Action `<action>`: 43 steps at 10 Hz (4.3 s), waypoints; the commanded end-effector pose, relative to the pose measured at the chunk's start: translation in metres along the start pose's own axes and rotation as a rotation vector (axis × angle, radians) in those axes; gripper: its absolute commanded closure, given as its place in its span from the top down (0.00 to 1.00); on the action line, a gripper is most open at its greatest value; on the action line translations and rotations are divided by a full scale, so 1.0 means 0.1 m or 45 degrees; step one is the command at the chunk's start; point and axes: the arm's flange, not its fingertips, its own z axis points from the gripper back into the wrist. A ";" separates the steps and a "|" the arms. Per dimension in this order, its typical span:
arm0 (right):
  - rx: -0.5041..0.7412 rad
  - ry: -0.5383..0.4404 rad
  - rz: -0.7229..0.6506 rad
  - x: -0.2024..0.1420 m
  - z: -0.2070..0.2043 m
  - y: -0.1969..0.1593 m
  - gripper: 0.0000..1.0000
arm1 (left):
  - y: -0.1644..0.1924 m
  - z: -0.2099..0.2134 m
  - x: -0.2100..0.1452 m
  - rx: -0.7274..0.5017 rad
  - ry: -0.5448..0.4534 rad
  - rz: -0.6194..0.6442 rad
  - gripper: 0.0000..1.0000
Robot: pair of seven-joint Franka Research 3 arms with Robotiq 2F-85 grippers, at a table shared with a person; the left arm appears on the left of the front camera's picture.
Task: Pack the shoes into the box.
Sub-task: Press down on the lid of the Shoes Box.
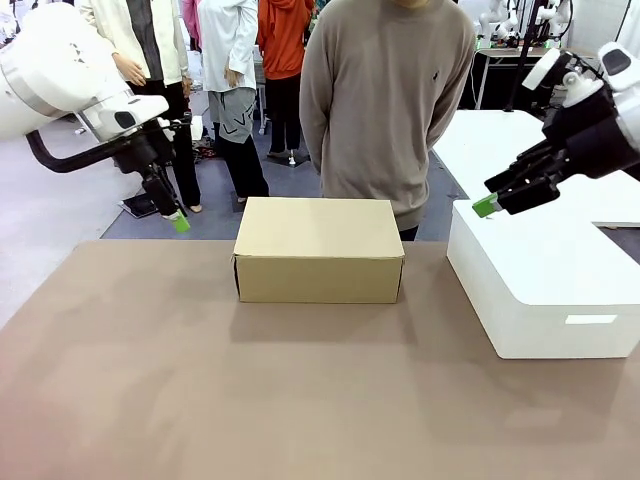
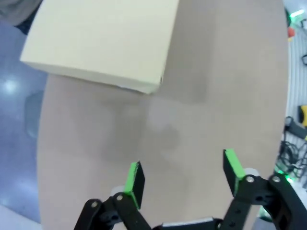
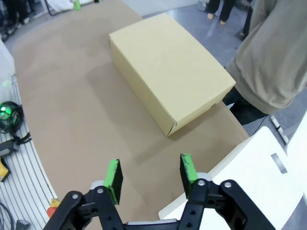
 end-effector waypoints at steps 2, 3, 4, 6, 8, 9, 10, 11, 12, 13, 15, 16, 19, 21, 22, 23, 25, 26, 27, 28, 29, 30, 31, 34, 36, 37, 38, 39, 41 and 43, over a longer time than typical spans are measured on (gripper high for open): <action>-0.003 0.101 0.069 0.43 0.00 -0.04 0.00 | -0.22 0.02 -0.19 0.035 0.172 -0.025 1.00; 0.001 0.119 0.111 0.59 -0.07 -0.01 0.00 | -0.31 0.01 -0.27 0.035 0.221 -0.048 1.00; 0.027 0.159 0.134 0.73 -0.18 0.00 0.00 | -0.41 0.00 -0.34 0.028 0.283 -0.094 1.00; 0.040 0.265 0.197 1.03 -0.45 0.03 0.00 | -0.60 -0.06 -0.44 0.014 0.351 -0.152 1.00; 0.022 0.341 0.206 1.25 -0.73 0.04 0.00 | -0.75 -0.10 -0.50 0.040 0.369 -0.172 1.00; 0.019 0.383 0.206 1.33 -0.86 0.04 0.00 | -0.79 -0.12 -0.51 0.048 0.370 -0.185 1.00; 0.018 0.406 0.206 1.40 -0.98 0.03 0.00 | -0.79 -0.16 -0.53 0.055 0.369 -0.173 1.00; 0.007 0.435 0.210 1.43 -1.06 0.02 0.00 | -0.76 -0.19 -0.53 0.040 0.361 -0.172 1.00; 0.003 0.448 0.212 1.45 -1.11 0.00 0.00 | -0.71 -0.24 -0.50 0.031 0.328 -0.166 1.00; 0.041 0.376 0.234 1.33 -1.08 0.04 0.00 | -0.78 -0.16 -0.46 0.025 0.365 -0.161 1.00; 0.041 0.376 0.234 1.33 -1.08 0.04 0.00 | -0.78 -0.16 -0.46 0.025 0.365 -0.161 1.00; 0.041 0.376 0.234 1.33 -1.08 0.04 0.00 | -0.78 -0.16 -0.46 0.025 0.365 -0.161 1.00; 0.031 0.389 0.230 1.37 -1.09 0.03 0.00 | -0.78 -0.16 -0.46 0.025 0.365 -0.161 1.00; -0.035 0.461 0.130 1.57 -1.29 -0.05 0.00 | -0.78 -0.16 -0.46 0.025 0.365 -0.161 1.00; -0.052 0.490 0.117 1.71 -1.44 -0.11 0.00 | -0.78 -0.16 -0.46 0.025 0.365 -0.161 1.00; -0.069 0.517 0.094 1.86 -1.64 -0.22 0.00 | -0.78 -0.16 -0.46 0.025 0.365 -0.161 1.00; -0.064 0.571 0.065 2.10 -2.01 -0.38 0.00 | -0.78 -0.16 -0.46 0.025 0.365 -0.161 1.00; -0.061 0.603 0.053 2.20 -2.19 -0.47 0.00 | -0.78 -0.16 -0.46 0.025 0.365 -0.161 1.00; -0.037 0.624 0.052 2.28 -2.38 -0.58 0.00 | -0.78 -0.16 -0.46 0.025 0.365 -0.161 1.00; -0.025 0.643 0.042 2.33 -2.53 -0.67 0.00 | -0.78 -0.16 -0.46 0.025 0.365 -0.161 1.00; -0.007 0.667 0.024 2.37 -2.68 -0.77 0.00 | -0.78 -0.16 -0.46 0.025 0.365 -0.161 1.00; 0.010 0.687 0.001 2.40 -2.78 -0.84 0.00 | -0.78 -0.16 -0.46 0.025 0.365 -0.161 1.00; 0.014 0.702 -0.013 2.41 -2.89 -0.90 0.00 | -0.78 -0.16 -0.46 0.025 0.365 -0.161 1.00; 0.007 0.718 -0.052 2.33 -3.15 -1.05 0.00 | -0.78 -0.16 -0.46 0.025 0.365 -0.161 1.00; 0.016 0.728 -0.071 2.20 -3.31 -1.12 0.00 | -0.78 -0.16 -0.46 0.025 0.365 -0.161 1.00; 0.021 0.731 -0.080 2.15 -3.37 -1.14 0.00 | -0.78 -0.16 -0.46 0.025 0.365 -0.161 1.00; 0.030 0.736 -0.086 2.09 -3.44 -1.16 0.00 | -0.78 -0.16 -0.46 0.025 0.365 -0.161 1.00; 0.036 0.740 -0.091 2.03 -3.49 -1.17 0.00 | -0.78 -0.16 -0.46 0.025 0.365 -0.161 1.00; 0.058 0.760 -0.097 1.94 -3.61 -1.15 0.00 | -0.78 -0.16 -0.46 0.025 0.365 -0.161 1.00; 0.071 0.784 -0.107 1.84 -3.71 -1.13 0.00 | -0.78 -0.16 -0.46 0.025 0.365 -0.161 1.00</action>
